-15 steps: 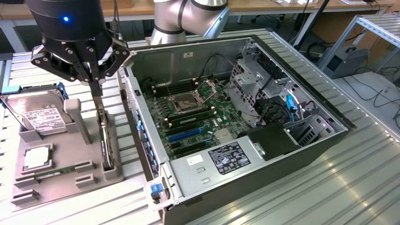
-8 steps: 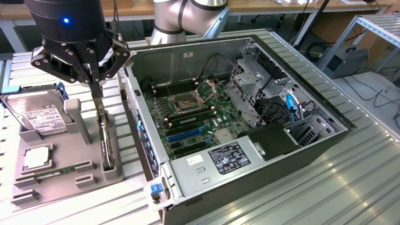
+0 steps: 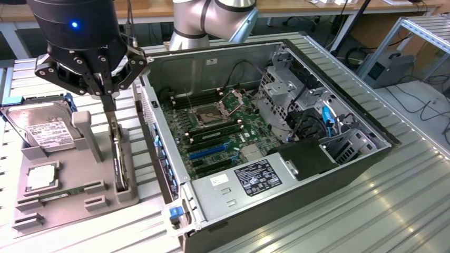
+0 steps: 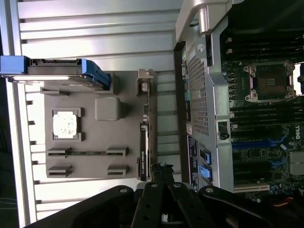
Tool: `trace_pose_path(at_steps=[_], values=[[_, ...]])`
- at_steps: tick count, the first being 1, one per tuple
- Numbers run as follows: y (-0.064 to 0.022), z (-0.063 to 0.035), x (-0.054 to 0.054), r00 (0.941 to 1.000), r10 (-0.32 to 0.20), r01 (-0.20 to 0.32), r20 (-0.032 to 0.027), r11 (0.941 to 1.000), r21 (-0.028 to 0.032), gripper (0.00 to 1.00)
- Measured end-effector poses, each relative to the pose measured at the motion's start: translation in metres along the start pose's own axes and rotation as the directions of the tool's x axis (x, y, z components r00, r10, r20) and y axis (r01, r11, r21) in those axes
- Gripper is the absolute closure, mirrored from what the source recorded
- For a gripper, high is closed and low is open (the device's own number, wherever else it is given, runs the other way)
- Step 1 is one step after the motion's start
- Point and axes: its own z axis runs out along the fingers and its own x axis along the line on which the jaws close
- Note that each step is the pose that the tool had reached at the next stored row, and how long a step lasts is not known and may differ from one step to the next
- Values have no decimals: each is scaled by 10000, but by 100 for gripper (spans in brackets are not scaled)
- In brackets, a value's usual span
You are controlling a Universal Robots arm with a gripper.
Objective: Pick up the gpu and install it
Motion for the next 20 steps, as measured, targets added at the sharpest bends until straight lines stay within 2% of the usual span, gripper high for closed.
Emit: trace_pose_path(at_steps=[13,20], values=[[-58,-3,-4,10000,-2,2,4,10000,67,89],[-71,-3,-5,10000,-2,2,5,10000,77,89]])
